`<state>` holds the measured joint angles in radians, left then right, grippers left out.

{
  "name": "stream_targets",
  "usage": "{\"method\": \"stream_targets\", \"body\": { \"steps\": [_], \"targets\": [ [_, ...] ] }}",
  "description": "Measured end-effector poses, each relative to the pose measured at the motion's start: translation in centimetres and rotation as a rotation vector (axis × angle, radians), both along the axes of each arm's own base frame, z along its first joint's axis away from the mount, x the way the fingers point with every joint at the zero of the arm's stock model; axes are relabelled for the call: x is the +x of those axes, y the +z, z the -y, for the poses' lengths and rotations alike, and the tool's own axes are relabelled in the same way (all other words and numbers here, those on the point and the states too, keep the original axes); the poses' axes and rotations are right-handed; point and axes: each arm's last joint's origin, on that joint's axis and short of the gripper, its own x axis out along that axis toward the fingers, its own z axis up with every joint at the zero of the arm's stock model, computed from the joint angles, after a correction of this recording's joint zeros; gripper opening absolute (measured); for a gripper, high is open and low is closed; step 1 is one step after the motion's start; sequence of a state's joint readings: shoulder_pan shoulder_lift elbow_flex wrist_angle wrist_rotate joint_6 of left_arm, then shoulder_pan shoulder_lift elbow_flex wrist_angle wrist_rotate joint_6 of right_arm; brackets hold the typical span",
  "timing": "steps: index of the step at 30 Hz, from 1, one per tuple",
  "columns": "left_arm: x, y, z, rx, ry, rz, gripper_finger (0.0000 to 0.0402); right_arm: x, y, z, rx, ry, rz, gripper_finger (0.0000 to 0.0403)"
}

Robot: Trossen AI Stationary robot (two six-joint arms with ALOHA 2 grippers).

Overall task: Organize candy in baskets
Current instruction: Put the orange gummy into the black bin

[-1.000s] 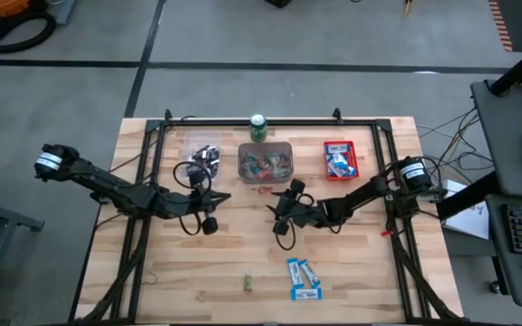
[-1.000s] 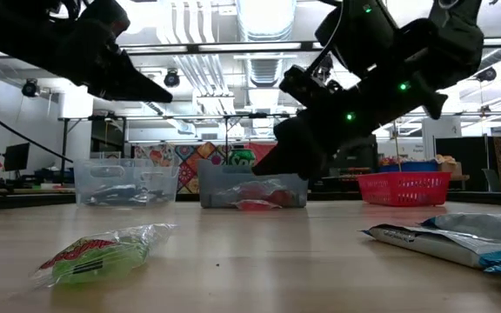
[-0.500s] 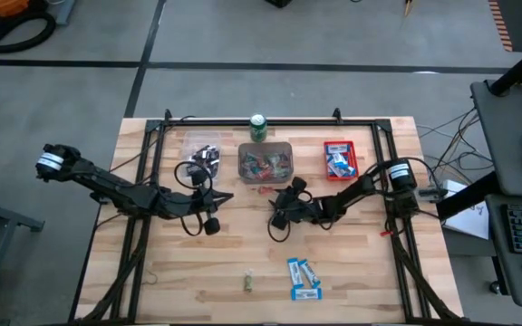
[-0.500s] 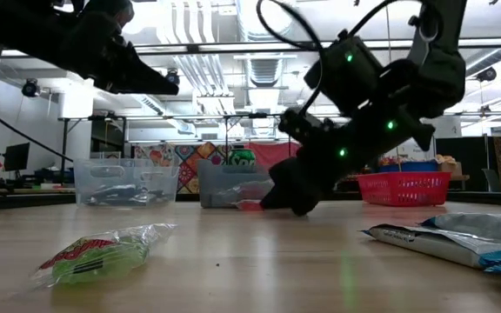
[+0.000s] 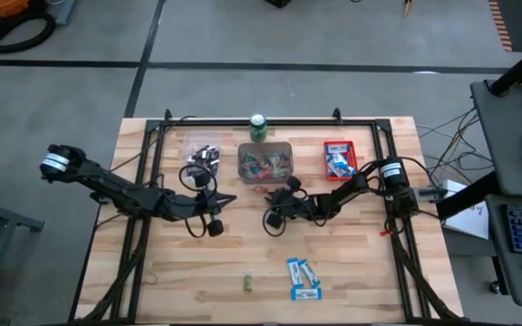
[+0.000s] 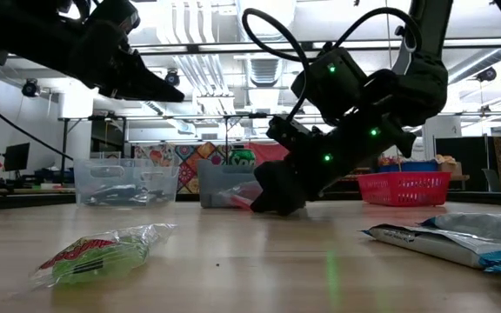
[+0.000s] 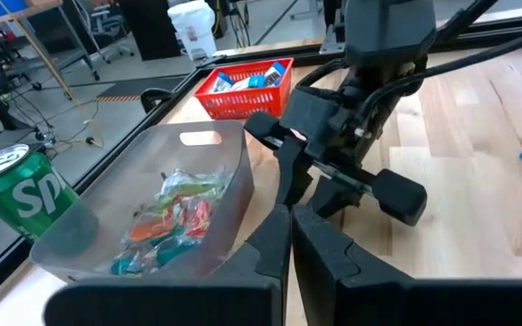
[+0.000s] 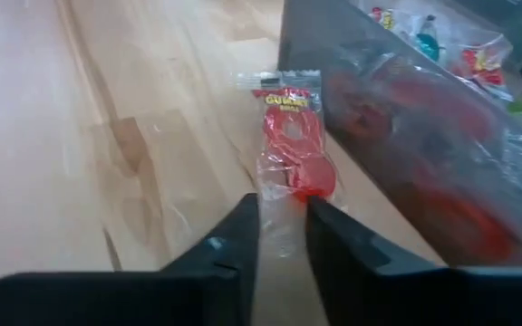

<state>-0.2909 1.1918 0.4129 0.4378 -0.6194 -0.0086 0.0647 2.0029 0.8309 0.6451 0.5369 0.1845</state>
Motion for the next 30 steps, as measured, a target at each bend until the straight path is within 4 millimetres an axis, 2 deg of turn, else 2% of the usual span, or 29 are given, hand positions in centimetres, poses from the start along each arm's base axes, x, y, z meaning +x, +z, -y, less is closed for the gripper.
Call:
{"method": "stream_targets", "body": {
  "steps": [4, 9, 13, 20, 30],
  "targets": [
    [0.2, -0.2, 0.1, -0.001, 0.000, 0.002, 0.0000, 0.0, 0.0, 0.0, 0.006, 0.009, 0.000, 0.0019],
    [0.3, -0.2, 0.1, -0.005, 0.000, 0.016, 0.0000, 0.0, 0.3, -0.1, 0.021, 0.018, 0.007, 0.0010],
    [0.3, -0.1, 0.1, -0.007, 0.001, 0.018, 0.0000, -0.1, 1.3, -1.0, 0.025, 0.039, 0.016, 0.0008],
    [0.4, 0.0, 0.1, -0.067, 0.016, 0.061, 0.0000, -1.3, 4.8, -2.7, 0.096, 0.122, -0.028, 0.0008],
    [1.0, -0.2, 0.5, -0.088, -0.012, 0.096, 0.0000, -2.7, 11.1, -2.7, 0.124, 0.172, 0.081, 0.0008]
  ]
}}
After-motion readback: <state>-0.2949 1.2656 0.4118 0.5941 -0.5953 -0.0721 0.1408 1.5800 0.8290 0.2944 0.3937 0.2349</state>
